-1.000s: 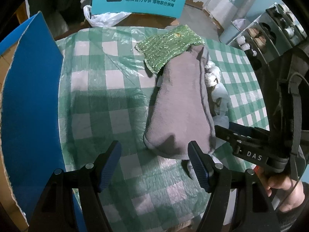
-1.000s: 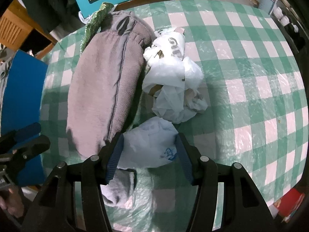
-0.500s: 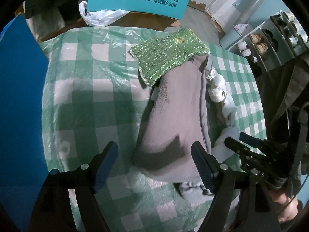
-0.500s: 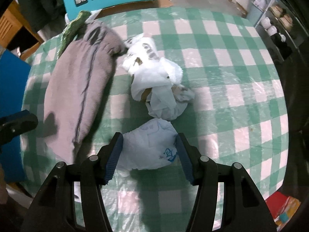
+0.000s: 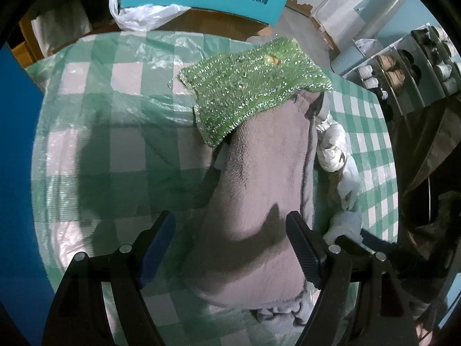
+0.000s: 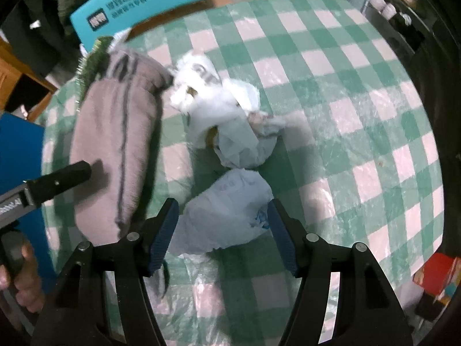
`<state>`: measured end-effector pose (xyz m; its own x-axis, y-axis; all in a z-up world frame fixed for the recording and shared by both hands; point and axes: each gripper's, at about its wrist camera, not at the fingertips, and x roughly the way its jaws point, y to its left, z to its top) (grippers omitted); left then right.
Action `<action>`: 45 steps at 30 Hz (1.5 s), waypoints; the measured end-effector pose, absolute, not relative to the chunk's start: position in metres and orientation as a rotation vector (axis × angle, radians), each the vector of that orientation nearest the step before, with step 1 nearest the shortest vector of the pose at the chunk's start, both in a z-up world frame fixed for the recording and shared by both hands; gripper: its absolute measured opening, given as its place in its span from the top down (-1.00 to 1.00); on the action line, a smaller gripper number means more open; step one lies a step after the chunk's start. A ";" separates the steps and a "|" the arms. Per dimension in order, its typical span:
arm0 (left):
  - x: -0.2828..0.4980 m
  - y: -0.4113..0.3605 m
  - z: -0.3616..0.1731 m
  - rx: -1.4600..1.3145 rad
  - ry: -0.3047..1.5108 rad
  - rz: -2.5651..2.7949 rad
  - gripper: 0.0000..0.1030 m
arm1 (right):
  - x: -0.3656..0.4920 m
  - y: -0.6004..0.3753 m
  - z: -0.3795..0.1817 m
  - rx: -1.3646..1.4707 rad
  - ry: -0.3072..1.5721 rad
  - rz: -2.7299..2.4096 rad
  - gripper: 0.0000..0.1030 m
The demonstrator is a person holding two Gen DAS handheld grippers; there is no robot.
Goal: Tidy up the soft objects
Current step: 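Lower both grippers toward the grey cloth and white plastic bags, then close the left gripper on the grey towel while the right gripper grasps the pale blue bag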
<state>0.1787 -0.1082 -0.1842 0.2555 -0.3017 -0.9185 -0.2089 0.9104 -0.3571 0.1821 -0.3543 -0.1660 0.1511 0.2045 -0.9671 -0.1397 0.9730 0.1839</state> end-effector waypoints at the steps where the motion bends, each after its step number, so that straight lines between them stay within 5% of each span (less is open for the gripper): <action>1: 0.179 -0.109 -0.185 -0.461 1.326 -0.068 -0.56 | 0.183 -0.354 -0.171 0.055 1.411 0.241 -0.24; 9: 0.186 -0.116 -0.195 -0.474 1.333 -0.091 -0.49 | 0.187 -0.350 -0.177 0.041 1.413 0.237 -0.24; 16: 0.186 -0.128 -0.194 -0.382 1.324 -0.119 0.45 | 0.195 -0.331 -0.187 -0.016 1.405 0.249 -0.24; 19: 0.183 -0.130 -0.189 -0.370 1.305 -0.145 0.64 | 0.195 -0.321 -0.190 -0.047 1.392 0.257 -0.21; 26: 0.173 -0.137 -0.160 -0.303 1.229 -0.212 0.69 | 0.191 -0.311 -0.187 -0.077 1.372 0.284 0.00; 45: 0.141 -0.150 -0.092 -0.192 1.088 -0.270 0.71 | 0.182 -0.331 -0.124 0.006 1.254 0.351 0.03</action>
<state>0.1406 -0.1497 -0.0920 0.4366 -0.3094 -0.8448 0.1220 0.9507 -0.2851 0.1817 -0.3314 -0.1243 0.2655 0.2627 -0.9276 -0.2567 0.9467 0.1946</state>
